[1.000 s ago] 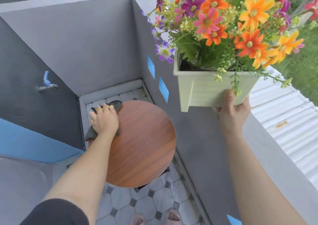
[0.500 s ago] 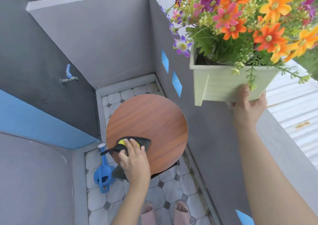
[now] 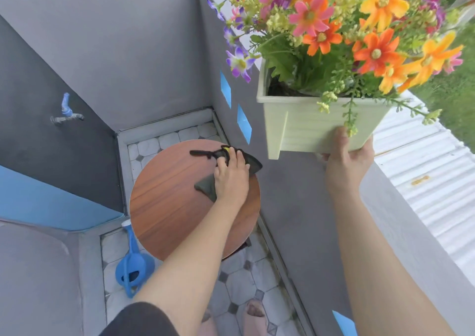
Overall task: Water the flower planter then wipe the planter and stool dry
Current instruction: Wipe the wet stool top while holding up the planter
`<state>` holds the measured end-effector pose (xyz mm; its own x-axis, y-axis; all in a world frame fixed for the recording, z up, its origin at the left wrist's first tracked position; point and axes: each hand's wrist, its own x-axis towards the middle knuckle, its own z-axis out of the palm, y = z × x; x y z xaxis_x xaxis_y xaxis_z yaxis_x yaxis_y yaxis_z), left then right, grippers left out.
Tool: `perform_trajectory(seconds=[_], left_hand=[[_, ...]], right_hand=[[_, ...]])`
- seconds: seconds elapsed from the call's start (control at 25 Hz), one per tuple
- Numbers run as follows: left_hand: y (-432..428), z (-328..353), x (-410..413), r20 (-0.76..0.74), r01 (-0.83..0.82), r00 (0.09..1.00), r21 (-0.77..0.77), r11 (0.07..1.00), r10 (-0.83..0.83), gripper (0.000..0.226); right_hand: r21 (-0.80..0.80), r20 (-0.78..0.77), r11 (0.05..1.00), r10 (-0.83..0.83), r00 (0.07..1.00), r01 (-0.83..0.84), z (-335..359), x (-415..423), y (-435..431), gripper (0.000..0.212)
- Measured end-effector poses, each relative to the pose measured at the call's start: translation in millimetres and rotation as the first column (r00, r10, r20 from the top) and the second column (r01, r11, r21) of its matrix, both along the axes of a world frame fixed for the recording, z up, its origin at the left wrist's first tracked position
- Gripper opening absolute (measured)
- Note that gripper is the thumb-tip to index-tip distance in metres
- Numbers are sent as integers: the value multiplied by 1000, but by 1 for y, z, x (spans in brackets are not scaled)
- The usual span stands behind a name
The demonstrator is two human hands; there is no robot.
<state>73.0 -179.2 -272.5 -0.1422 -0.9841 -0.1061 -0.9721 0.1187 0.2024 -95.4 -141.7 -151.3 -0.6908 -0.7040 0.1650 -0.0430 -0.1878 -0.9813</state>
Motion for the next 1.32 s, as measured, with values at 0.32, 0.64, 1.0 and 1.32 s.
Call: perform_trajectory(seconds=[0.32,0.64,1.0,1.32], left_hand=[[-59,1,112,33,-304,952,-56,951,306,50],[16,9,192,-70,-506,863,-139,851,501,41],[59,13,206,-123,-622,777,6,783,617,48],[65,5,207,-153,-615,784,-52,787,602,48]], right_hand=[[0,-41,1000,3,999,-3,-2,-2,-1,20],[-63,-52,998,-7,999,4,6,1,3,27],[-86,48,990,113,992,-108,13,90,15,27],[68,117,966,242,963,-251,-72,164,50,29]])
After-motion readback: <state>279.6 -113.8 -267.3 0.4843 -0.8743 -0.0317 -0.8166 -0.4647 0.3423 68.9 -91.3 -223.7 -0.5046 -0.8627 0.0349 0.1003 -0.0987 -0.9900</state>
